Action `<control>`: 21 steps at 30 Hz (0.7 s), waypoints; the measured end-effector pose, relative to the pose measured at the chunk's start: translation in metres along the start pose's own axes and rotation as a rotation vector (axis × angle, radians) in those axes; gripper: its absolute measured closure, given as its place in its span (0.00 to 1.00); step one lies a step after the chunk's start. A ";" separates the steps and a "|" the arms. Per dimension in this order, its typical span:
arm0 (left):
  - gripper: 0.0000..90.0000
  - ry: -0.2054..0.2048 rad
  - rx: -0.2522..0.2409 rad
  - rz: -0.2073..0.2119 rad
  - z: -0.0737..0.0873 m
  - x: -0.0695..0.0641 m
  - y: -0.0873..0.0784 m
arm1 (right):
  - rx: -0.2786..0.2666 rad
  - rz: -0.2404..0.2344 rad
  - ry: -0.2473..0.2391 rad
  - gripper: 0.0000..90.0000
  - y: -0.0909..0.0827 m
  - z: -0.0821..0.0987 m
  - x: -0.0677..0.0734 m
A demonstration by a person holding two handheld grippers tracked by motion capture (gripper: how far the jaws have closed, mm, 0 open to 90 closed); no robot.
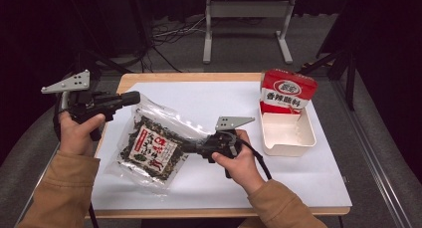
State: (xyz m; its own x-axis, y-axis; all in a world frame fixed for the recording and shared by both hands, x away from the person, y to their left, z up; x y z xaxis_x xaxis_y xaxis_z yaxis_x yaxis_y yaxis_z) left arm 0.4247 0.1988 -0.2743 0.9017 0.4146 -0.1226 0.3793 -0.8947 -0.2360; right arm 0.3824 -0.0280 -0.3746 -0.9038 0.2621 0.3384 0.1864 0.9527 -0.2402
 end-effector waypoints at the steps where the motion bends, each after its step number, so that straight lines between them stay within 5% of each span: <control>1: 0.85 -0.003 0.003 -0.006 0.002 -0.001 0.001 | 0.001 0.007 -0.003 0.87 -0.004 -0.003 0.000; 5: 0.66 0.000 0.002 -0.003 0.008 -0.007 0.005 | 0.005 0.064 -0.035 0.87 -0.030 -0.017 -0.005; 10: 0.53 0.004 -0.009 -0.020 0.016 -0.010 0.007 | 0.045 0.129 -0.084 0.87 -0.057 -0.029 -0.005; 21: 0.45 0.017 0.030 -0.057 0.040 -0.011 0.014 | 0.126 0.249 -0.149 0.87 -0.114 -0.048 -0.007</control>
State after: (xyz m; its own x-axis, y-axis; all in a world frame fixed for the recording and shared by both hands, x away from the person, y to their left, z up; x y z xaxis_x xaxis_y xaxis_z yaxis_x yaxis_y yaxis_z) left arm 0.4120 0.1887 -0.3150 0.8822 0.4618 -0.0922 0.4241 -0.8642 -0.2709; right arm 0.3860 -0.1309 -0.3065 -0.8848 0.4502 0.1203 0.3679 0.8332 -0.4128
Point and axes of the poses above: each handheld gripper's, and its own axes: y roughly forward along the jaws, z roughly out of its underside, x roughly to its left, the point moved 7 cm from there along y, roughly forward along the jaws
